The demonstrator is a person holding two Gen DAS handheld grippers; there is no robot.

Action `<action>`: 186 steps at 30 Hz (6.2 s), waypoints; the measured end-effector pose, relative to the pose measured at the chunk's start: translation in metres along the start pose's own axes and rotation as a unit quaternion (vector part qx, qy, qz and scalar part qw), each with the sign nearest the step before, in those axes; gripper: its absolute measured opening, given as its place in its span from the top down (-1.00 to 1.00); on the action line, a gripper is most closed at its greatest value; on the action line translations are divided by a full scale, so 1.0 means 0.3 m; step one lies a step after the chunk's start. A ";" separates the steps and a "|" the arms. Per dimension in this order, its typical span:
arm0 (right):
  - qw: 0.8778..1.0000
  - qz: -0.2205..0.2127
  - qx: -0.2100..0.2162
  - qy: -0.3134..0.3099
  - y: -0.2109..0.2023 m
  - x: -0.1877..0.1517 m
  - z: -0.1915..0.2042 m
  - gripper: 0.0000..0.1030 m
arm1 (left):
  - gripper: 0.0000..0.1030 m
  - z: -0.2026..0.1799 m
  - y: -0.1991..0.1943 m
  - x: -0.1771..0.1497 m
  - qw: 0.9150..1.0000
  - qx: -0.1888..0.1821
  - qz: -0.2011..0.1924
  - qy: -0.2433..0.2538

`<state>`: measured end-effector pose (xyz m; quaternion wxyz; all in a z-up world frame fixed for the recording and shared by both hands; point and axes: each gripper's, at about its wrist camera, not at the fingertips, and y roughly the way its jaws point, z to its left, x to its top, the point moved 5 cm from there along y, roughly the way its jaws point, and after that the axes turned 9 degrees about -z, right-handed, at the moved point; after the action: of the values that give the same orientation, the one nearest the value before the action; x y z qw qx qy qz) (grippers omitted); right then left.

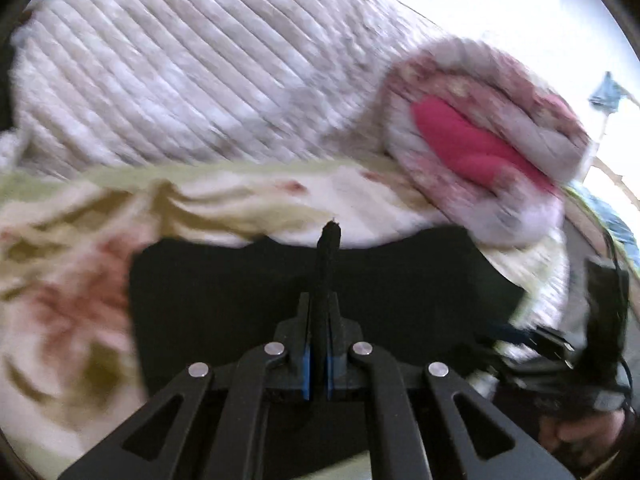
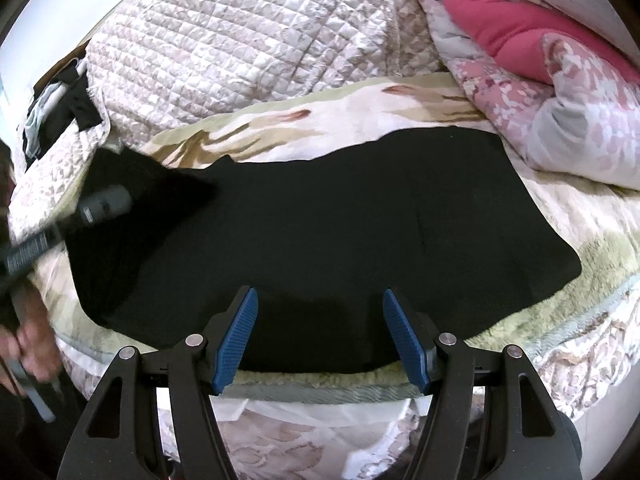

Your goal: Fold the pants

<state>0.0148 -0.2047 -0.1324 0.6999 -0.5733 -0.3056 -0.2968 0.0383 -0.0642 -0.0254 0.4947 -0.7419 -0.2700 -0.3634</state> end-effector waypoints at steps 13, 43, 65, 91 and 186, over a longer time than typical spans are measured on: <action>0.994 0.017 0.082 0.068 0.036 0.012 0.017 -0.27 | 0.37 -0.014 -0.028 -0.111 0.991 -0.104 0.063 -0.055; 0.966 0.112 0.217 0.087 0.389 0.094 0.243 0.91 | 0.25 0.328 -0.053 -0.127 0.993 0.044 0.044 -0.104; 0.974 0.071 0.186 0.110 0.322 0.188 0.087 0.95 | 0.25 0.357 -0.083 -0.125 0.992 0.061 0.042 -0.104; 0.983 0.072 0.155 0.067 0.173 0.070 0.059 0.80 | 0.26 0.259 0.074 -0.109 0.997 0.029 0.057 -0.037; 0.969 -0.079 0.091 0.217 -0.069 0.338 -0.190 0.57 | 0.13 0.222 -0.078 -0.176 0.994 0.085 0.067 -0.027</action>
<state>0.0687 -0.2709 -0.0506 0.7731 -0.4027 -0.2164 -0.4396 0.0077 0.0040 -0.0718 0.5720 -0.7230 -0.2625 -0.2849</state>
